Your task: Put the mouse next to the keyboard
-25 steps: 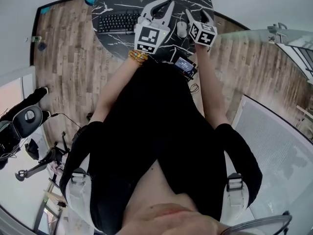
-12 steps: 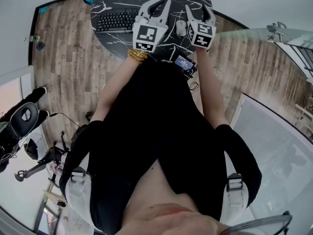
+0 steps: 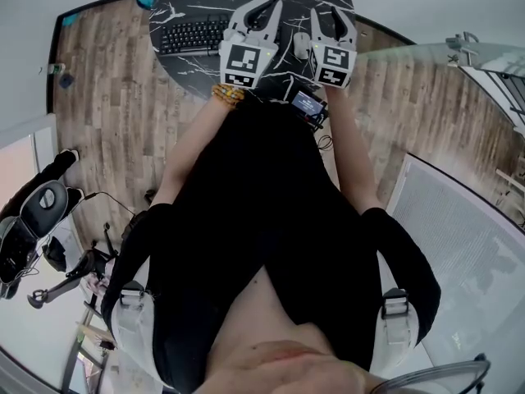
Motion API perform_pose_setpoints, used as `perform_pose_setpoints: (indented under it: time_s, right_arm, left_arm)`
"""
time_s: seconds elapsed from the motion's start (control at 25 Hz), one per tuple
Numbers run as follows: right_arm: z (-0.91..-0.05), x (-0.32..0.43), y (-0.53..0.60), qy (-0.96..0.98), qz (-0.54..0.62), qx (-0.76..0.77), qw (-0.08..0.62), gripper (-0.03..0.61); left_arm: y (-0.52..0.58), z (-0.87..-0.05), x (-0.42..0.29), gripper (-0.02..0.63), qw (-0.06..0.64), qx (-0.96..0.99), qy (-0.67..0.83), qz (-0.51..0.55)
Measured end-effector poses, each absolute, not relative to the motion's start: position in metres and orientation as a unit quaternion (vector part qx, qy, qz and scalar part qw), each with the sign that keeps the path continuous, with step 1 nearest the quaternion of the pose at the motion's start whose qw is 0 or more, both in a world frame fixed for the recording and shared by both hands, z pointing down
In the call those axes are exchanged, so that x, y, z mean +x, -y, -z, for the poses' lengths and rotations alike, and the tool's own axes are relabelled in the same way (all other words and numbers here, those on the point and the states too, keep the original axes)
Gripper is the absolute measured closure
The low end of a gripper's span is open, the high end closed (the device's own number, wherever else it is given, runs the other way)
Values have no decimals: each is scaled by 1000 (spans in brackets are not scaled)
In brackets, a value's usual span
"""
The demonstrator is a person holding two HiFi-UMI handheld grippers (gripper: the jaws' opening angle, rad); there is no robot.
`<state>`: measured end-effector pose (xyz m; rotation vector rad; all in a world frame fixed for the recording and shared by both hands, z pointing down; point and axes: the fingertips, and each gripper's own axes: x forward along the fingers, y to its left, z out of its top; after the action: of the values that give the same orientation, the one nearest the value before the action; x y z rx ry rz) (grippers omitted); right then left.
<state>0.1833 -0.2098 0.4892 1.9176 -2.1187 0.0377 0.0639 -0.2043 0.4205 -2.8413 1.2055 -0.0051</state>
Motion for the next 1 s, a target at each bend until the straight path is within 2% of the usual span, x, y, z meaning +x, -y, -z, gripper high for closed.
perform_pose_setpoints:
  time_s: [0.48,1.0]
  right_arm:
    - [-471,168,196,739,35,663,114,486]
    - [-472,163,188,742,43,660,112,509]
  left_arm:
    - [200,-419,66,597,45,-920,-389,-7]
    - [197,-423,69,597,48,-921,-386,-2]
